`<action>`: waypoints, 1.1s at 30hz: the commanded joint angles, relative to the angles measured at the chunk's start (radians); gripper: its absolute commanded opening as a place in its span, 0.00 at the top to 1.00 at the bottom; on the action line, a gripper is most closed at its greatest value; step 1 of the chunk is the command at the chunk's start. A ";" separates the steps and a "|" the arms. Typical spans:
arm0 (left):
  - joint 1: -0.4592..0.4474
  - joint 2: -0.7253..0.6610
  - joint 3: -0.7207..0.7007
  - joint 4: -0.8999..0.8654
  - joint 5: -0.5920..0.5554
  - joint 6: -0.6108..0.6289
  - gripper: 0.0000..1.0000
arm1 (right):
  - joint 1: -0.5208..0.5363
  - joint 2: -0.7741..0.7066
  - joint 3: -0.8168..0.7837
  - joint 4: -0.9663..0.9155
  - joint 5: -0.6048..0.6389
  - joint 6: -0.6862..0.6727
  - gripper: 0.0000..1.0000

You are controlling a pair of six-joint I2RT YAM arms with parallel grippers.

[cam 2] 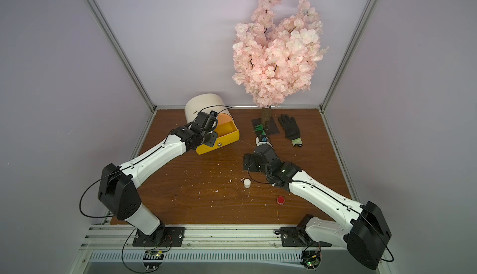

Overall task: Put the paint cans in the drawer according to color
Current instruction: Place the paint can in the drawer.

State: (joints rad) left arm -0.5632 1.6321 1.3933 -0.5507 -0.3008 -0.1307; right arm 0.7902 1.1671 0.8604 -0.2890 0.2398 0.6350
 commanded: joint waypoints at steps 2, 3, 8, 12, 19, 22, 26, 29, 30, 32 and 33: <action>0.016 0.003 0.013 -0.020 -0.014 -0.013 0.60 | 0.005 -0.008 0.053 -0.002 0.031 -0.012 0.07; 0.017 0.005 0.013 -0.020 -0.012 -0.014 0.60 | 0.004 -0.007 0.057 -0.002 0.033 -0.014 0.07; 0.023 0.007 0.009 -0.020 -0.003 -0.019 0.59 | 0.006 -0.015 0.063 -0.008 0.043 -0.016 0.07; 0.027 0.006 0.004 -0.021 0.011 -0.026 0.59 | 0.006 -0.031 0.060 -0.014 0.053 -0.014 0.07; 0.027 -0.003 0.013 -0.022 0.021 -0.033 0.54 | 0.007 -0.057 0.051 -0.022 0.067 -0.010 0.07; 0.028 -0.014 0.022 -0.027 0.026 -0.033 0.54 | 0.008 -0.063 0.049 -0.025 0.073 -0.009 0.07; 0.028 -0.047 0.045 -0.037 0.076 -0.041 0.56 | 0.009 -0.063 0.045 -0.024 0.072 -0.009 0.07; 0.028 -0.079 0.055 -0.035 0.177 -0.036 0.59 | 0.007 -0.056 0.043 -0.031 0.071 -0.007 0.07; 0.025 -0.091 0.056 -0.034 0.216 -0.037 0.60 | 0.008 -0.053 0.043 -0.037 0.079 -0.005 0.07; 0.010 -0.110 0.054 -0.033 0.243 -0.034 0.62 | 0.006 -0.053 0.038 -0.045 0.096 0.003 0.07; -0.006 -0.123 0.050 -0.032 0.247 -0.026 0.62 | 0.006 -0.053 0.036 -0.051 0.108 0.009 0.07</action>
State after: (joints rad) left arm -0.5510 1.5581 1.4151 -0.5728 -0.1333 -0.1631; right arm 0.7921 1.1244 0.8906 -0.3149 0.2970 0.6331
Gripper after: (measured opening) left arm 0.384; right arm 0.933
